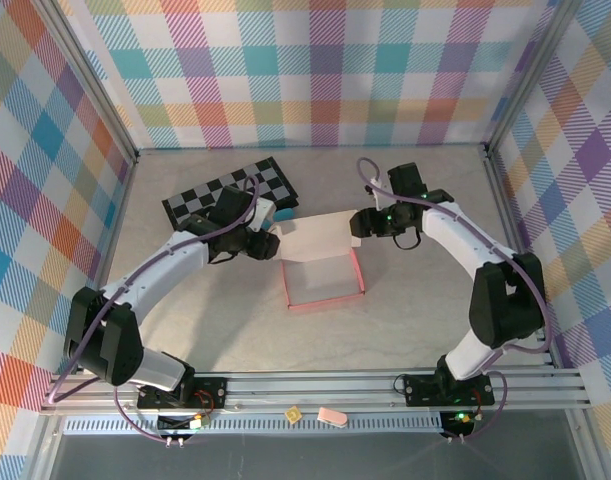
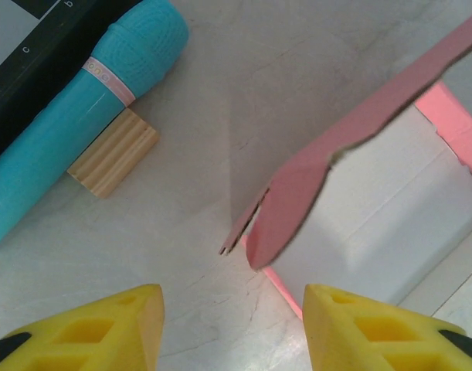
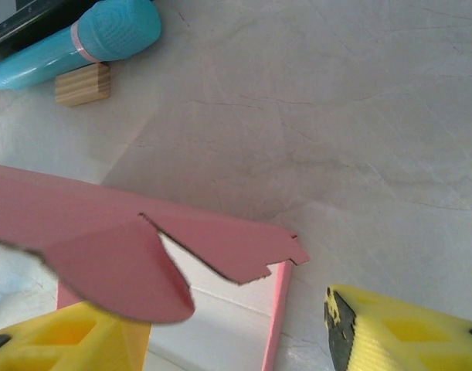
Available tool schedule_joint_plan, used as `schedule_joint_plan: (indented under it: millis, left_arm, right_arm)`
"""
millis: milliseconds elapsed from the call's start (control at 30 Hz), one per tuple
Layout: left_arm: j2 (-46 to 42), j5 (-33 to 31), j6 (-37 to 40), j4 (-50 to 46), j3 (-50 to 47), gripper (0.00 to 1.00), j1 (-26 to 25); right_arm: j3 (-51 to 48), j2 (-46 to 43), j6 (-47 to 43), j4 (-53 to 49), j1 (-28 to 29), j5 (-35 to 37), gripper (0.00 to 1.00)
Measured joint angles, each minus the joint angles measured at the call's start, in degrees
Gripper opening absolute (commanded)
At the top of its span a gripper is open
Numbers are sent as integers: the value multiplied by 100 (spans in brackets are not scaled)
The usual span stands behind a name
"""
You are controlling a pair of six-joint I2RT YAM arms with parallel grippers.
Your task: Fold the paper box
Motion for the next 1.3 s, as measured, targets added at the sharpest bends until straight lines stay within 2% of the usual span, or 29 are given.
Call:
schedule_joint_plan:
  millis: [233,500,767,1033,1233,1300]
  left_arm:
    - [223,-24,-4,175,-46,42,0]
    - [448,22,-142,367,-46,29,-4]
    - [621,11,-299,472,-46,15,-103]
    - [726,-236,-472,472,31,9,-302]
    - [866,-483,-756,474,214,0,-356]
    - [918,-573,-925,474,271,0,-372]
  right_arm:
    - [101,319,-52,-20,61,20,53]
    - [267,402,-57,-15,195,28,44]
    - [267,428,-57,-22,245,221,29]
    - [267,428,-52,-39,367,474,14]
    - [267,428,22,4,463,686,0]
    - [267,428,81,22,505,776,0]
